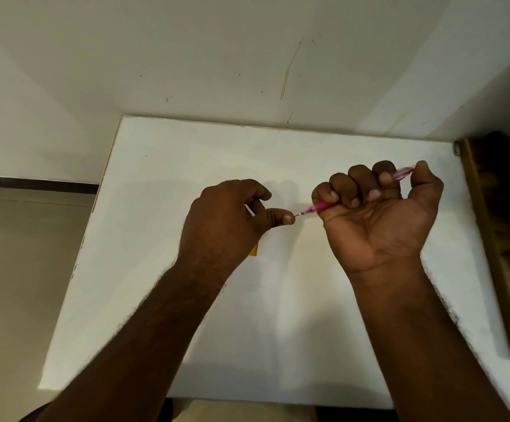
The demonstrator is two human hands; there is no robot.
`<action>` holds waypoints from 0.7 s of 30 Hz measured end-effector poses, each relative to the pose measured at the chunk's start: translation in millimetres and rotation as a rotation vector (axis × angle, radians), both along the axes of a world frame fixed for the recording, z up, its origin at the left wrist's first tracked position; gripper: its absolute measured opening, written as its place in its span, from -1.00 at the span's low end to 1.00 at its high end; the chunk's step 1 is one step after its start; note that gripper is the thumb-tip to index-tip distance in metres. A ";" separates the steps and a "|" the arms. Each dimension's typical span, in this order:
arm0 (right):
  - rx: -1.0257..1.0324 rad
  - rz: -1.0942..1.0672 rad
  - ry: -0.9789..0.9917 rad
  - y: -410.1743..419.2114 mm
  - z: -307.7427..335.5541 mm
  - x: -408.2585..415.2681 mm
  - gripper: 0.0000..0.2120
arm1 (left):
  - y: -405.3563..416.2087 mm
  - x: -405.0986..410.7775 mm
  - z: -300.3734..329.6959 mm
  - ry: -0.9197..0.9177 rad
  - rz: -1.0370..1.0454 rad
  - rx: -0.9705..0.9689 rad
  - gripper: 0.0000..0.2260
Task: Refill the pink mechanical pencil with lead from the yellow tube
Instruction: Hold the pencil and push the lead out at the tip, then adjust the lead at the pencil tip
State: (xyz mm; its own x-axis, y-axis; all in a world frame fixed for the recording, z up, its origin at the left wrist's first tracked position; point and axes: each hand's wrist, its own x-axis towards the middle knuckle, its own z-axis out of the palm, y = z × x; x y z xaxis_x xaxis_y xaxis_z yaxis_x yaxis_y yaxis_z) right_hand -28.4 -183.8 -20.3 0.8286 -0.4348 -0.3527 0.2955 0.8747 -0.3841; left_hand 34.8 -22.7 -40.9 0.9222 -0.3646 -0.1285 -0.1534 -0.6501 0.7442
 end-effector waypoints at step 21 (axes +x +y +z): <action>-0.307 0.102 0.274 -6.2 -2.8 4.8 -0.75 | 18.3 12.8 -8.3 0.039 -0.143 0.182 -0.81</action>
State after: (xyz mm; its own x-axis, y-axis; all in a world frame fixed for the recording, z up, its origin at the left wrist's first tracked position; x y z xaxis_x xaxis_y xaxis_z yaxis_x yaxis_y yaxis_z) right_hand -23.6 -190.0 -23.1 0.7665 -0.4748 -0.4326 0.0645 0.7270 -0.6836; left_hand 47.6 -4.4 -49.2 0.8558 -0.4590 -0.2385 -0.2272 -0.7478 0.6238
